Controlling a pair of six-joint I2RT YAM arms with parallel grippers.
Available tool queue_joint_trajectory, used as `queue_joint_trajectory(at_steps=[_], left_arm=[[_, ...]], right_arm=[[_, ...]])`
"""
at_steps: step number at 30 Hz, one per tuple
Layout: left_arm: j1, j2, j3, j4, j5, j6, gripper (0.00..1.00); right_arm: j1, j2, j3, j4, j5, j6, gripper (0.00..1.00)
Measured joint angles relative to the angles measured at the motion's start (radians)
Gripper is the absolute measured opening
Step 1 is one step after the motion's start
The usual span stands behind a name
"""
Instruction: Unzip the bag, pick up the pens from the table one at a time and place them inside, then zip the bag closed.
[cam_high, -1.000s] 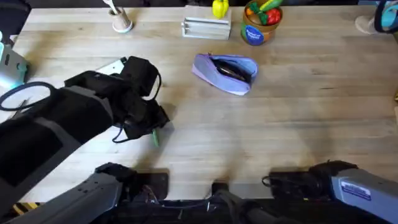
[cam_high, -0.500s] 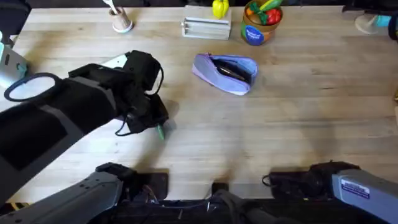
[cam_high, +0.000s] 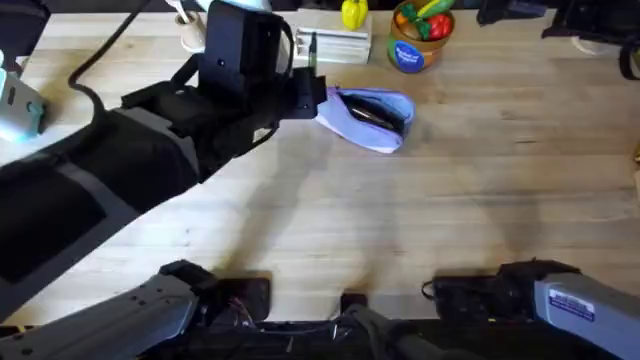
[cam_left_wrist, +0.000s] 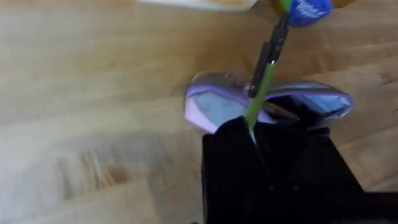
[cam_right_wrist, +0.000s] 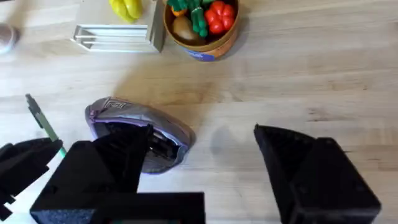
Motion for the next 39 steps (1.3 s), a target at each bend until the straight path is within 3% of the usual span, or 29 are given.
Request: queue_joint_trajectory(at_steps=[6, 11, 15, 20, 25, 34, 38, 39], left_arm=[[-0.053, 0.001, 0.003, 0.21, 0.08, 0.421, 0.042], [-0.054, 0.05, 0.005, 0.291, 0.25, 0.737, 0.041], [-0.055, 0.125, 0.005, 0.389, 0.37, 0.929, 0.041], [-0.054, 0.194, 0.005, 0.507, 0.457, 1.036, 0.041], [-0.054, 0.266, 0.009, 0.518, 0.517, 1.119, 0.041], [-0.054, 0.377, 0.009, 0.517, 0.53, 1.196, 0.041], [-0.054, 0.392, 0.009, 0.494, 0.513, 1.273, 0.041], [-0.054, 0.393, 0.009, 0.447, 0.492, 1.342, 0.041]], right_arm=[[0.0, -0.005, 0.0, -0.005, -0.001, 0.0, 0.996], [0.0, -0.03, -0.001, -0.01, -0.003, 0.0, 0.997], [0.0, -0.045, -0.001, -0.018, -0.003, 0.0, 0.997], [0.0, -0.045, -0.001, -0.026, -0.003, 0.0, 0.997], [0.0, -0.045, -0.001, -0.031, -0.003, 0.005, 0.997], [0.0, -0.046, -0.001, -0.031, -0.003, 0.011, 0.998], [0.0, -0.046, -0.001, -0.031, -0.003, 0.015, 0.998], [0.0, -0.046, -0.001, -0.031, -0.003, 0.018, 0.997]])
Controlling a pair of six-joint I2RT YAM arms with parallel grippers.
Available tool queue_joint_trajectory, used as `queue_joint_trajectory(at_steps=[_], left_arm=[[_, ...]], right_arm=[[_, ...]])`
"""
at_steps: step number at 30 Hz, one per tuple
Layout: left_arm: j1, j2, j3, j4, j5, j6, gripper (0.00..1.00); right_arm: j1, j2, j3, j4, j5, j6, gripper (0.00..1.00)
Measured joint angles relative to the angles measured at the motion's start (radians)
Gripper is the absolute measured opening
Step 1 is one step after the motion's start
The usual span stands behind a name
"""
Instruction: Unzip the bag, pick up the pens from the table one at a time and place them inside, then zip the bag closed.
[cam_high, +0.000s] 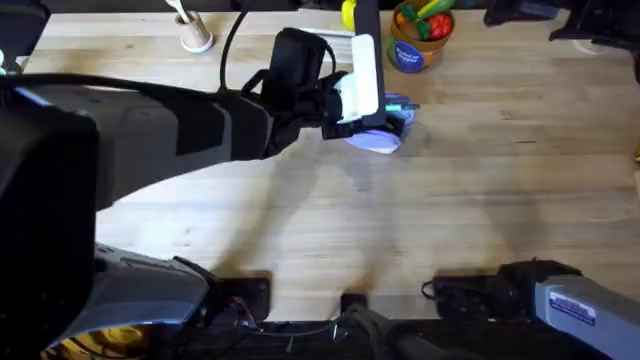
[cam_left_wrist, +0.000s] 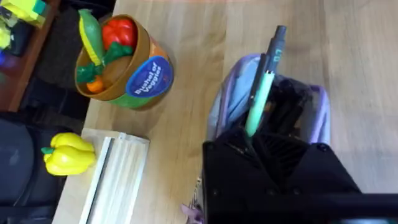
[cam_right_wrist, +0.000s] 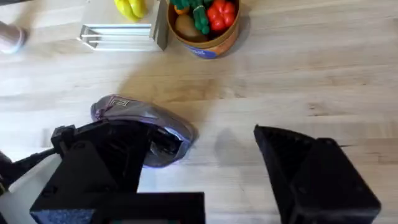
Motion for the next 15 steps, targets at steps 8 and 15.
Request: queue_joint_trajectory(at_steps=[8, 15], left_arm=[[0.002, 0.0, 0.103, -0.209, -0.152, 0.282, 0.041], [0.001, 0.0, 0.159, -0.375, -0.185, 0.471, 0.041]], right_arm=[[0.0, 0.0, 0.0, 0.0, 0.0, 0.011, 0.997], [0.0, 0.0, 0.0, 0.0, 0.0, 0.012, 0.997]])
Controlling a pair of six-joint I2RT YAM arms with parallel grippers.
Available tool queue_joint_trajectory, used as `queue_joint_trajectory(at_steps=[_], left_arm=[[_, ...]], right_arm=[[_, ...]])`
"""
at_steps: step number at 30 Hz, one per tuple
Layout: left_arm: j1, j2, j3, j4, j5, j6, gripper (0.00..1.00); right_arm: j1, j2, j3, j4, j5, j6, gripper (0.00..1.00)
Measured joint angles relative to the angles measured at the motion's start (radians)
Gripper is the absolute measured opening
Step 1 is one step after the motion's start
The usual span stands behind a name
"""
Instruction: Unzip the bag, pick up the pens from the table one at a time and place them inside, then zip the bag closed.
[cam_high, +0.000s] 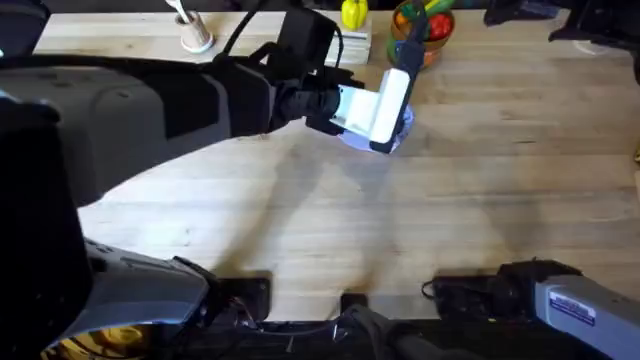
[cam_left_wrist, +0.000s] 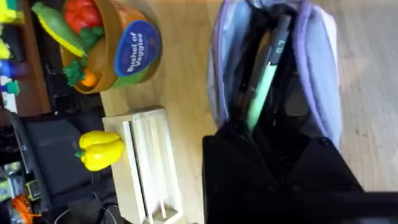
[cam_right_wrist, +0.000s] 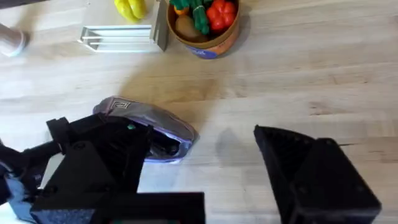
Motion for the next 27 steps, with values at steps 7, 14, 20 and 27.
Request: queue_joint_trajectory(at_steps=[7, 14, 20, 27], left_arm=[[-0.001, 0.007, 0.003, -0.041, -0.011, 0.077, 0.041], [-0.001, 0.037, 0.011, -0.032, -0.015, 0.094, 0.044], [-0.001, 0.045, 0.011, 0.011, -0.023, 0.101, 0.345], [0.001, 0.041, 0.036, 0.064, -0.045, 0.033, 0.991]], right_arm=[[0.0, 0.0, 0.0, 0.0, 0.0, 0.0, 0.997], [0.0, 0.0, 0.0, 0.0, 0.0, 0.0, 0.998], [0.0, 0.0, 0.0, 0.0, 0.0, 0.0, 0.997], [0.0, 0.0, 0.0, 0.0, 0.0, 0.0, 0.998]])
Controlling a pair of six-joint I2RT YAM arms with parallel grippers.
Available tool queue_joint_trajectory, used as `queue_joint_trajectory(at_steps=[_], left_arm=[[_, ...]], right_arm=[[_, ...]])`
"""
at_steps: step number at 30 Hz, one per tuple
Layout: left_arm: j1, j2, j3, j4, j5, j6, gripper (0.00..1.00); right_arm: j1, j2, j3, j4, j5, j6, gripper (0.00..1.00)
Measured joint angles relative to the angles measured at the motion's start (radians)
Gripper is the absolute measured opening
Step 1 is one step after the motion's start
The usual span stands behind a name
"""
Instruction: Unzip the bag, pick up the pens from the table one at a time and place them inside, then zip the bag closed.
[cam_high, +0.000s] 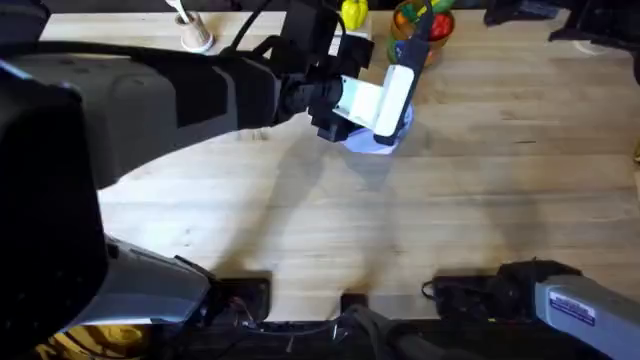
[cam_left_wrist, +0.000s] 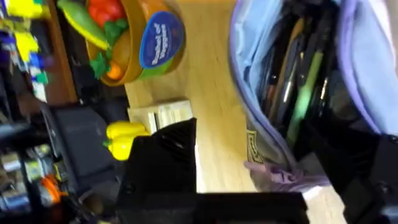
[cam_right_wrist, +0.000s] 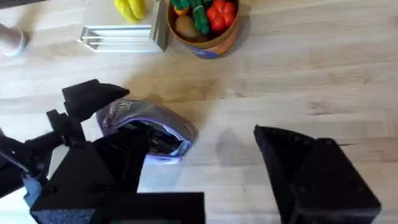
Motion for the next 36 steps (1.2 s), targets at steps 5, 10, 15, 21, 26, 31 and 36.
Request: queue_joint_trajectory(at_steps=[5, 10, 15, 21, 26, 31, 36], left_arm=[[0.004, 0.0, -0.006, 0.023, -0.041, -0.157, 0.993], [0.008, -0.027, -0.008, 0.018, -0.064, -0.278, 0.994], [0.013, -0.114, -0.01, 0.016, -0.07, -0.37, 0.992], [0.066, -0.235, -0.01, -0.014, -0.07, -0.455, 0.992], [0.141, -0.266, -0.01, -0.045, -0.081, -0.481, 0.993], [0.192, -0.262, -0.015, -0.157, -0.093, -0.499, 0.993], [0.208, -0.262, -0.017, -0.154, -0.077, -0.525, 0.991]], right_arm=[[0.0, 0.0, 0.0, 0.0, 0.0, 0.0, 0.997], [0.0, 0.0, 0.0, 0.0, 0.0, 0.0, 0.998], [0.0, 0.0, 0.0, 0.0, 0.0, 0.0, 0.998], [0.0, 0.0, 0.0, -0.013, 0.0, 0.0, 0.997], [0.0, 0.0, 0.0, -0.034, -0.025, 0.001, 0.998], [0.0, 0.004, 0.0, -0.038, -0.095, 0.003, 0.998], [0.0, 0.049, 0.0, -0.03, -0.188, 0.006, 0.998]])
